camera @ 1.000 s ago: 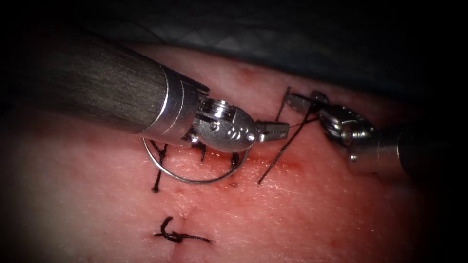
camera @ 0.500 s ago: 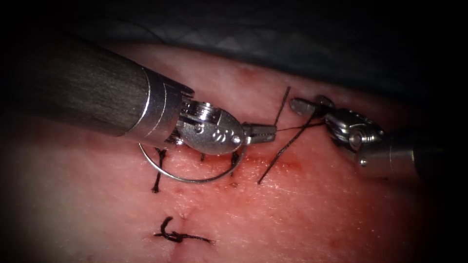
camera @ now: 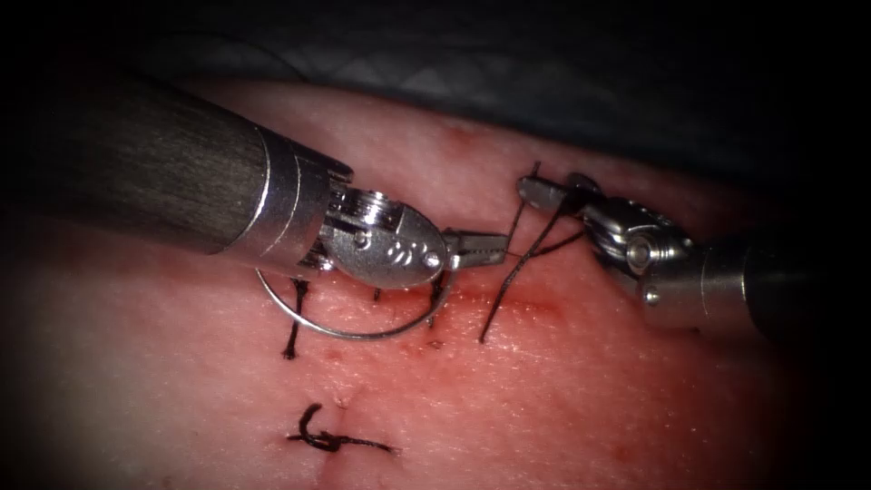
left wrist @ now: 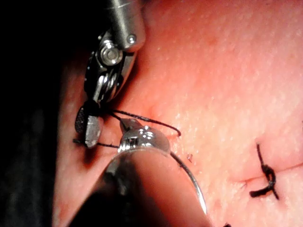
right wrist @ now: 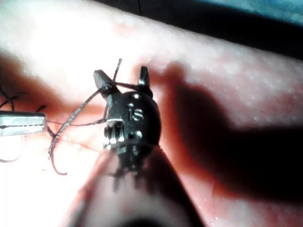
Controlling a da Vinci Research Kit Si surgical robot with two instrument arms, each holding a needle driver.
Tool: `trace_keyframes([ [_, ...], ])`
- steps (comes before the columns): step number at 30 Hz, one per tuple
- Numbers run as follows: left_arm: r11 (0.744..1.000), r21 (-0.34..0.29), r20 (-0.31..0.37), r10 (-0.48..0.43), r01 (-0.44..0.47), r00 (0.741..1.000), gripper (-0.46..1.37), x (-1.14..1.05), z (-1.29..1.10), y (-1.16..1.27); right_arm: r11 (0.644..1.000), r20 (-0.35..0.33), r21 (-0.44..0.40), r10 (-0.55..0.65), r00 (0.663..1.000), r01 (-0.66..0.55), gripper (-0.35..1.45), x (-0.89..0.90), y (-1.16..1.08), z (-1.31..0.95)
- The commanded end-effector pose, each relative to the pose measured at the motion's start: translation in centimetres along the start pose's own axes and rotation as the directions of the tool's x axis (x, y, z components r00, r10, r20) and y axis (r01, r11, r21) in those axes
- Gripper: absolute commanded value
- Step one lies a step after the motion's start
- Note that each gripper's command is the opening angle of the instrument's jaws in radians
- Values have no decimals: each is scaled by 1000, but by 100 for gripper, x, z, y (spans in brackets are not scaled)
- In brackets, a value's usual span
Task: Wound Closure
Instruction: Grab suture tail, then pull down with right jaws and up with left driver to tighten knot
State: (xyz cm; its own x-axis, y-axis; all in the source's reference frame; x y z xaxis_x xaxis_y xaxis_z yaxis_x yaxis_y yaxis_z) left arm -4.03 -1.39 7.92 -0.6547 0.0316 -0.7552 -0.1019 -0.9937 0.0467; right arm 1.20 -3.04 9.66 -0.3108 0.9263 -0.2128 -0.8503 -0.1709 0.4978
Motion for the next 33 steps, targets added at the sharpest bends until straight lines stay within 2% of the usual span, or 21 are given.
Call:
trace_keyframes([
  [1,1000,-7,0,-1,1,1000,-35,0,0,0,1000,2,6,-3,1000,3,105,1,0,1],
  [5,1000,-3,2,-1,1,1000,-35,-1,-2,-1,1000,1,10,-9,1000,9,106,2,1,8],
  [19,1000,-3,2,-6,6,1000,-35,-2,-2,-2,999,-11,33,-18,1000,19,80,1,-6,20],
  [21,1000,-3,2,-6,6,1000,-35,-2,-2,-2,999,-9,35,-19,1000,19,66,1,-7,20],
  [22,1000,-3,2,-6,6,1000,-35,-2,-2,-2,999,-10,37,-19,1000,19,42,1,-7,20],
  [23,1000,-3,2,-6,6,1000,-35,-2,-2,-2,999,-8,39,-19,1000,19,35,1,-7,20],
  [24,1000,-3,2,-6,6,1000,-35,-2,-2,-2,999,1,50,-20,1000,20,-17,1,-8,20],
  [25,1000,-3,2,-6,6,1000,-35,-2,-2,-2,998,21,64,0,1000,-1,-35,1,-9,19],
  [27,1000,-3,2,-6,6,1000,-35,-2,-2,-3,997,35,72,2,999,-4,-35,1,-13,17],
  [33,1000,-1,2,-11,11,1000,-35,-4,-2,-4,996,16,92,-6,1000,4,-35,7,-31,13],
])
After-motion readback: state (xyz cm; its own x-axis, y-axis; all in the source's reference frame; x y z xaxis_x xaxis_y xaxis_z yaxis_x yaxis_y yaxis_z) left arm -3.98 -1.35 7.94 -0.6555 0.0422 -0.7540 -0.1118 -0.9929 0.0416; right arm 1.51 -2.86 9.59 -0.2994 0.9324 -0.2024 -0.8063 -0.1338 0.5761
